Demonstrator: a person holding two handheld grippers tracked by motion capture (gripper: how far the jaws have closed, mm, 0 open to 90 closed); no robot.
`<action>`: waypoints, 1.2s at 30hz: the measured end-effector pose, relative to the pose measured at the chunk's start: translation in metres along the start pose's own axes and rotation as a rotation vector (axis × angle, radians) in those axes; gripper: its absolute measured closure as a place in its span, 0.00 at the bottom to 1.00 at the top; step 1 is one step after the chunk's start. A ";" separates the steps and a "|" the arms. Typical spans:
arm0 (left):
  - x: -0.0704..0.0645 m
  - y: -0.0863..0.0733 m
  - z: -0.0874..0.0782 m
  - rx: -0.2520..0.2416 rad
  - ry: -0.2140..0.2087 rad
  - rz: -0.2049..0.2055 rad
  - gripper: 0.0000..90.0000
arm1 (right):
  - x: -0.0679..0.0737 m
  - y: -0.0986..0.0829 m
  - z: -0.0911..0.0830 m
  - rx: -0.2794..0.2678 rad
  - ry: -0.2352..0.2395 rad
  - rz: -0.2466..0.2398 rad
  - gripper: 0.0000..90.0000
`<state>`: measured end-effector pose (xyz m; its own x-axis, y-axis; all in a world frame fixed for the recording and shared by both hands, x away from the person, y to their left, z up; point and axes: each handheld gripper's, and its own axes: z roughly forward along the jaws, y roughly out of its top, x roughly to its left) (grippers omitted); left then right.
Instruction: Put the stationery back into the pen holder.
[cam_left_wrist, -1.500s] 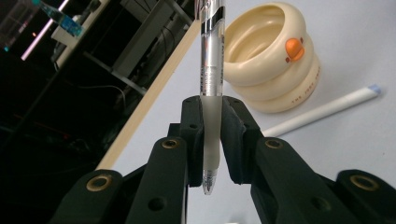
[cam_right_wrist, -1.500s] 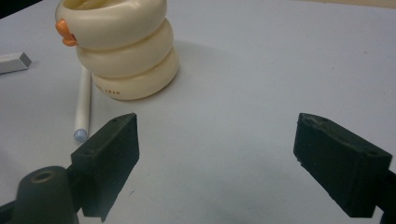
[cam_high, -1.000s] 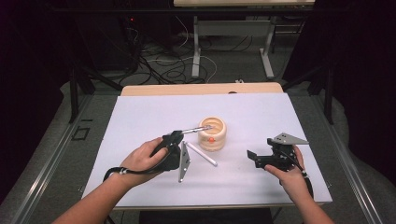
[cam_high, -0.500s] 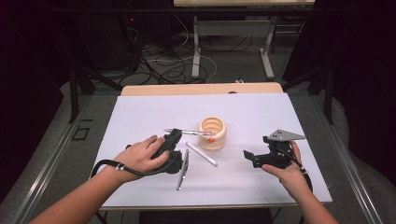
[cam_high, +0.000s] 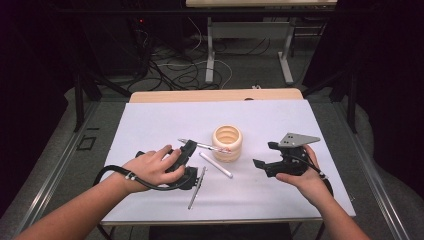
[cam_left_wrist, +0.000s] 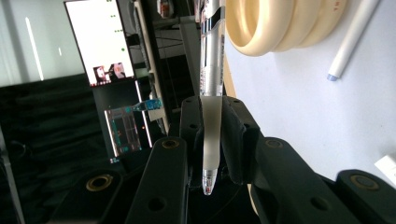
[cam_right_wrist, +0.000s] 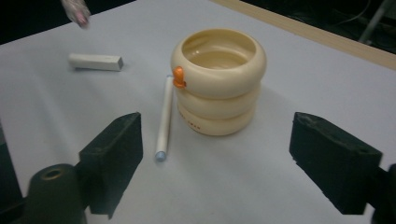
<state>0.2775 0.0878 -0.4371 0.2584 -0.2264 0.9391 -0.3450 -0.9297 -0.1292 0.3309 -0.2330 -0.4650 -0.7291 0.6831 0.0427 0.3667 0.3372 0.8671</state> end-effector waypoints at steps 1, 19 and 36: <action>0.000 0.001 0.000 0.003 -0.006 0.013 0.89 | 0.001 0.003 0.000 0.011 0.013 -0.018 0.25; -0.017 0.018 0.001 -0.037 -0.049 0.183 0.89 | 0.034 0.056 0.014 0.149 0.158 -0.106 0.49; -0.039 0.041 0.006 -0.088 -0.100 0.204 0.89 | 0.063 0.069 0.039 0.323 0.270 -0.162 0.65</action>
<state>0.2586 0.0570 -0.4805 0.2620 -0.4390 0.8594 -0.4754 -0.8337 -0.2809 0.3329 -0.1417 -0.4222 -0.9008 0.4259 0.0846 0.3660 0.6401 0.6755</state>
